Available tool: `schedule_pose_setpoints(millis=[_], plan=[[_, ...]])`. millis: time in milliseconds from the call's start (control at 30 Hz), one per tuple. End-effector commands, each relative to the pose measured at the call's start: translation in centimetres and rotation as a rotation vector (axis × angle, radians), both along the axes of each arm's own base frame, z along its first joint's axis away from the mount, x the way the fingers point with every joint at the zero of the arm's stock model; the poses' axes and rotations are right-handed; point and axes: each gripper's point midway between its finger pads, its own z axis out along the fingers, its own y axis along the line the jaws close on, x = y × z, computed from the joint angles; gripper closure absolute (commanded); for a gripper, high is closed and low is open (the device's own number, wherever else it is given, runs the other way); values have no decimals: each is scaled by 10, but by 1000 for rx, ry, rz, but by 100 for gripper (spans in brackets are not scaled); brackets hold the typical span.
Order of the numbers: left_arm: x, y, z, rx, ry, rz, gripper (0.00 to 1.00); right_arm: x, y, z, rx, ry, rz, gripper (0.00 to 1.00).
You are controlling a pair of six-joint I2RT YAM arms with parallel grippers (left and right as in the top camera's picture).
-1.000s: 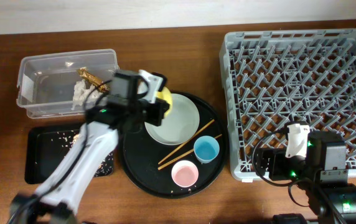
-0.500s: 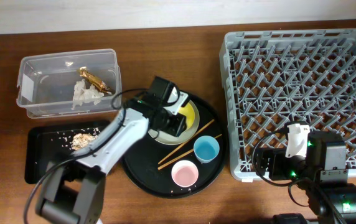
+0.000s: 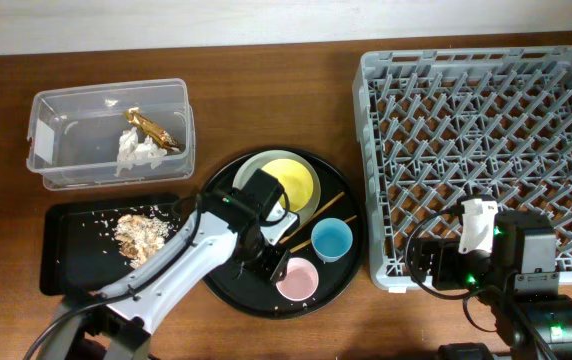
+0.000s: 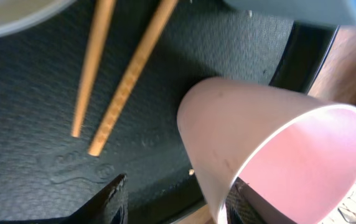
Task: Sort waste into correct bins and load items into the dishwasher rack
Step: 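Set the yellow bowl onto the white plate with left gripper, then grasp the pink cup with left gripper and hand it to right gripper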
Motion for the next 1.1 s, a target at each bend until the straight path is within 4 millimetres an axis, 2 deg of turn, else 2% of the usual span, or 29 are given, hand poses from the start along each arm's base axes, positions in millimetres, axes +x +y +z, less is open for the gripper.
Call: schedule_pose_setpoints(millis=[0, 133, 233, 267, 300, 333, 400, 433, 467, 500, 533, 567, 667, 733, 833, 1000, 1033, 1067], plan=[[-4, -6, -5, -17, -11, -17, 76, 1, 1, 5, 5, -14, -2, 2], [-2, -7, -6, -24, -21, -18, 100, 0, 1, 4, 5, -9, -2, 1], [-2, -5, -3, -19, -13, -10, 100, 0, 1, 4, 5, -10, -1, 1], [0, 2, 15, -18, -1, 17, 100, 0, 0, 4, 2, -10, -4, 1], [10, 8, 36, -39, -34, 46, 100, 2, 0, 5, -1, -19, -7, 1], [35, 17, 73, -101, -141, 115, 100, 10, -1, 11, -5, -59, -11, 1], [79, 27, 120, -270, -311, 246, 100, 23, 2, 25, 13, -137, 4, 2], [89, 20, 134, -384, -323, 256, 100, 25, 13, 28, 55, -148, 48, 1], [97, 6, 148, -538, -311, 228, 100, 25, 21, 29, 92, -141, 85, 2], [99, -15, 160, -708, -258, 162, 100, 23, 40, 27, 180, -106, 167, 2], [97, -30, 161, -823, -176, 114, 100, 18, 63, 29, 260, -94, 313, 2], [95, -42, 160, -930, -90, 72, 100, 17, 77, 30, 331, -80, 401, 2], [96, -56, 153, -1099, 92, 37, 100, 23, 99, 28, 475, -31, 520, 2], [93, -63, 146, -1103, 121, 22, 100, 35, 112, 34, 593, -41, 600, 2], [88, -81, 154, -1119, 134, -20, 100, 45, 134, 47, 751, -90, 760, 2], [79, -96, 158, -1122, 169, -46, 100, 47, 142, 55, 757, -153, 834, 1], [80, -97, 159, -1124, 165, -47, 100, 47, 142, 55, 757, -153, 834, 5], [80, -97, 159, -1124, 165, -47, 100, 47, 142, 55, 756, -153, 834, 19]])
